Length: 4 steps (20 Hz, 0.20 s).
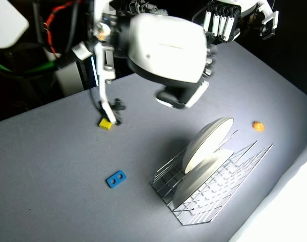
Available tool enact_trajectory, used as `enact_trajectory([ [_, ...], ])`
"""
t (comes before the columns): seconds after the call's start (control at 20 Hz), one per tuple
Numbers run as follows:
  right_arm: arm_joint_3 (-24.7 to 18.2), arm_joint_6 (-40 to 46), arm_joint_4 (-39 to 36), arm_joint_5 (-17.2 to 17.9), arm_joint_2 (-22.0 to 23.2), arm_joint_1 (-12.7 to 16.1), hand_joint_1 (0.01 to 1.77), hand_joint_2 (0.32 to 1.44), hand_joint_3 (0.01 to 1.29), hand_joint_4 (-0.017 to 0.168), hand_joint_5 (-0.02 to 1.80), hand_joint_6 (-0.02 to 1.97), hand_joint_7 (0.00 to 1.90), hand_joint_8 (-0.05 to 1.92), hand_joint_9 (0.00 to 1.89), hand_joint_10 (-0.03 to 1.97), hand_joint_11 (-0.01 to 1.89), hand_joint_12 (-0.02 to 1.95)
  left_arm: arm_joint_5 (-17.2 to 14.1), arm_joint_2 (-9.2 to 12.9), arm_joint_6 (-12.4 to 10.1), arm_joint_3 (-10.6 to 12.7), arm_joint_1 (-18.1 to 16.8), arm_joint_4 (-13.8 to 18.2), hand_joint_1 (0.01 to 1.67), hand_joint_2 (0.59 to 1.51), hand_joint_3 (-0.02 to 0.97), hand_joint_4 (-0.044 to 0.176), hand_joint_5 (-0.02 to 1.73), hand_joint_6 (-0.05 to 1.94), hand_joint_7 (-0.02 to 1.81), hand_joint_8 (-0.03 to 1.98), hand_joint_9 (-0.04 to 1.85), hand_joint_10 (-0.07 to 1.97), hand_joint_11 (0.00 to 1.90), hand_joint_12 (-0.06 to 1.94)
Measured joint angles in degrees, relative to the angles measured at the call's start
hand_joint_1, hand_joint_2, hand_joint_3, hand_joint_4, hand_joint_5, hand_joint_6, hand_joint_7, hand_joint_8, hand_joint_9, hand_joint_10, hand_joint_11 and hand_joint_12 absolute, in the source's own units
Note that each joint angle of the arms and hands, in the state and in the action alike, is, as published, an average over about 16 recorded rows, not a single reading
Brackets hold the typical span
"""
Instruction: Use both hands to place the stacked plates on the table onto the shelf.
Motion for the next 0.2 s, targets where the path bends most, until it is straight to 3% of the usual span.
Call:
enact_trajectory([
  [0.2,-2.39,2.43,-5.95,3.02,2.52,-1.34,0.42,1.23,0.01,0.014,1.36,1.91,1.42,1.89,1.47,1.92,1.6,1.91,0.07,0.0,0.02,0.03,0.01,0.0,0.53,1.234,-0.006,0.147,1.36,1.86,1.56,1.83,1.61,1.87,1.54,1.93],
])
